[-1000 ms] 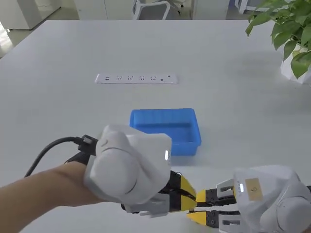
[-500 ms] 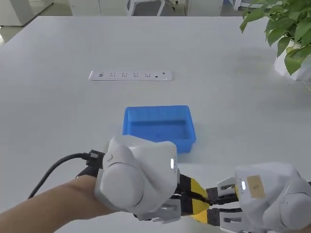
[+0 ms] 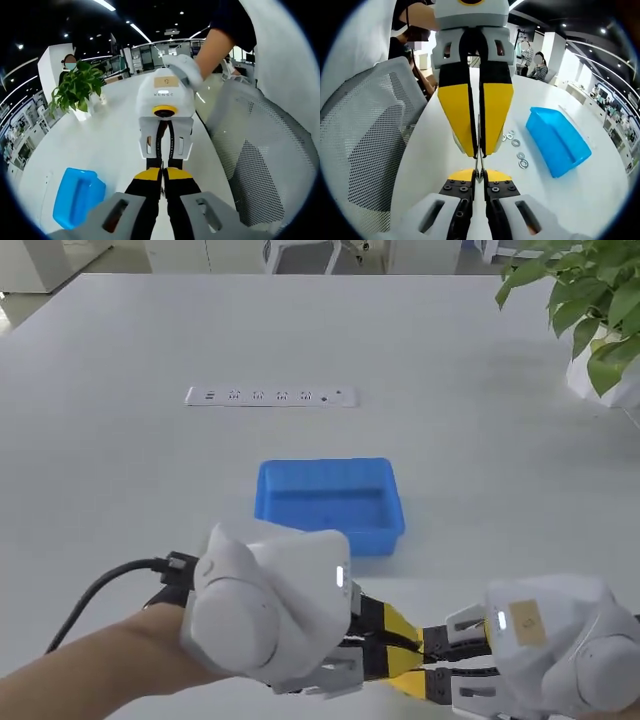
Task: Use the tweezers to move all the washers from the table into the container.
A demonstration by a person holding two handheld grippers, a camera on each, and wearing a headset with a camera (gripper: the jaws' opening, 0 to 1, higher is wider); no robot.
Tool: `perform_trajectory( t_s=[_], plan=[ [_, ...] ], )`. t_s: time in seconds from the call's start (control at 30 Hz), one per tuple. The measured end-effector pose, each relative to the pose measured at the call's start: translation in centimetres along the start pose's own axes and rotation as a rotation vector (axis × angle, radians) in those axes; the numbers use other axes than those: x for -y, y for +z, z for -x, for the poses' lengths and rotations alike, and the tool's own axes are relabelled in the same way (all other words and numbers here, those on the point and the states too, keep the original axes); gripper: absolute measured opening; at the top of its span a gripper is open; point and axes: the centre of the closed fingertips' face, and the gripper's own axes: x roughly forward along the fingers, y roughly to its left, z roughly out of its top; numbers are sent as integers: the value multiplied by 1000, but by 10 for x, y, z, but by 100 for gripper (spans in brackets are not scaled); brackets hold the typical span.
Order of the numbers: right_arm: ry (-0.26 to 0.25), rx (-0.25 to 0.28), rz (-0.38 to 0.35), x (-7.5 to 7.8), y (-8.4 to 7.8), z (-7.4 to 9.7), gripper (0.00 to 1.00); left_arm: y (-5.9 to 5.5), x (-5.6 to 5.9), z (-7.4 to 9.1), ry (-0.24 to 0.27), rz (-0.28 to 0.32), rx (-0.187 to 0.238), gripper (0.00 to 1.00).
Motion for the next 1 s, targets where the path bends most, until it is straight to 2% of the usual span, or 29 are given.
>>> perform_trajectory(
  t_s=[0.13,0.17,0.2,0.27,0.43,0.6,0.63,0.73,0.83,0.9,1.0],
  plan=[
    [6,-5,6,-2,2,-2,7,-3,3,4,-23,20,-13,5],
    [13,-9,15,-3,2,-2,7,-3,7,5,-49,33,-16,5],
    [12,-10,21,-4,4,-3,7,-3,3,6,-37,20,-12,5],
    [18,-8,18,-8,7,-5,8,-4,4,10,-50,49,-14,5],
    [-23,3,13,-1,16,-8,8,-6,3,22,-4,27,-8,5],
    [-9,9,21,-4,30,-17,10,-11,2,40,32,72,14,5],
    [-16,8,43,-4,32,-21,10,-14,1,43,41,78,13,5],
    [-13,16,27,-4,37,-29,11,-19,-1,50,52,87,9,5],
    [-31,20,7,1,41,-34,12,-23,-4,60,77,96,7,5],
    [-63,12,1,7,43,-35,17,-25,-7,66,92,113,16,5],
    [-93,9,-11,15,43,-36,23,-31,-12,73,119,106,4,5]
  ],
)
